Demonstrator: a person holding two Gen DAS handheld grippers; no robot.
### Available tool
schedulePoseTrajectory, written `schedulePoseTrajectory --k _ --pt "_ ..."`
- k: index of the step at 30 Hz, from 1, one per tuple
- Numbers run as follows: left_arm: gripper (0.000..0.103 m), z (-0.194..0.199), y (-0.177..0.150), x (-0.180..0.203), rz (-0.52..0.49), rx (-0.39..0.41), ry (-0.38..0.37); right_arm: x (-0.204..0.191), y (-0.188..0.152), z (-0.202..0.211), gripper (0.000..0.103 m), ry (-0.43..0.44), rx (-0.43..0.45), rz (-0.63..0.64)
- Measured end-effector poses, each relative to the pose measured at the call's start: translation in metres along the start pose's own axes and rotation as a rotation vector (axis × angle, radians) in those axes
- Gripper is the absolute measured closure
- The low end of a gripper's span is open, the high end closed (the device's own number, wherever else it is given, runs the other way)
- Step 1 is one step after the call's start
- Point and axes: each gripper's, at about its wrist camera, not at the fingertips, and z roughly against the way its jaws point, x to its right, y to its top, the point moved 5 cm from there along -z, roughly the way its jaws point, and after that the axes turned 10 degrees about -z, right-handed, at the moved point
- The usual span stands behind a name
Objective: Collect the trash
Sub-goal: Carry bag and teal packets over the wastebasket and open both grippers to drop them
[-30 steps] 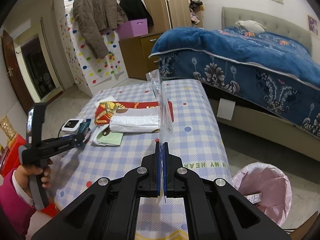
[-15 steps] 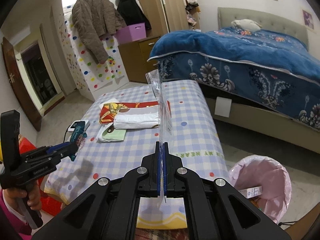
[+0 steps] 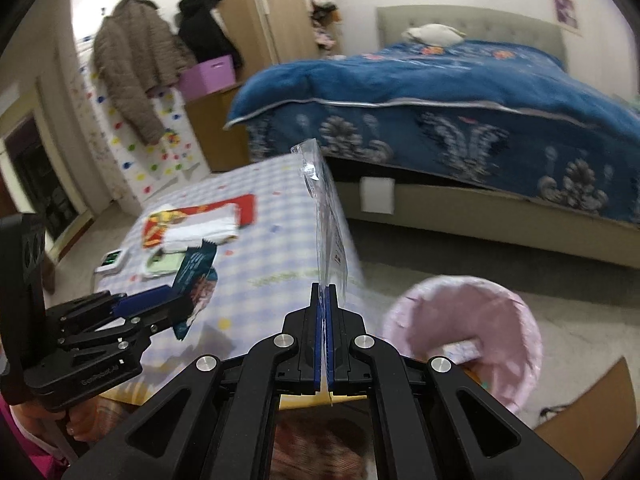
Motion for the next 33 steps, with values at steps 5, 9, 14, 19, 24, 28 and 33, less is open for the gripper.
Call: schedulePoseTrajectory --k 5,9,14,19,24,28,33 --pt "0.069 -0.031 0.019 0.043 -0.073 -0.007 -0.063 0.050 -0.004 0.010 0.102 -0.090 0.012 -0.068" --pt "0.069 -0.054 0.029 0.070 -0.114 -0.028 -0.098 0.084 -0.008 0.013 0.102 -0.147 0.010 -0.120" --pt "0.068 -0.083 0.038 0.097 -0.157 -0.063 -0.137 0.117 -0.015 0.008 0.102 -0.202 -0.008 -0.182" --pt "0.068 -0.108 0.044 0.118 -0.200 -0.094 -0.154 0.144 -0.023 -0.006 0.100 -0.237 -0.044 -0.232" --pt "0.056 -0.131 0.054 0.132 -0.225 -0.115 -0.174 0.162 -0.023 -0.024 0.100 -0.261 -0.066 -0.245" --pt "0.040 -0.137 0.058 0.136 -0.238 -0.118 -0.183 0.178 -0.023 -0.041 0.096 -0.274 -0.085 -0.274" --pt "0.036 -0.126 0.054 0.123 -0.232 -0.105 -0.156 0.180 -0.023 -0.041 0.081 -0.278 -0.085 -0.292"
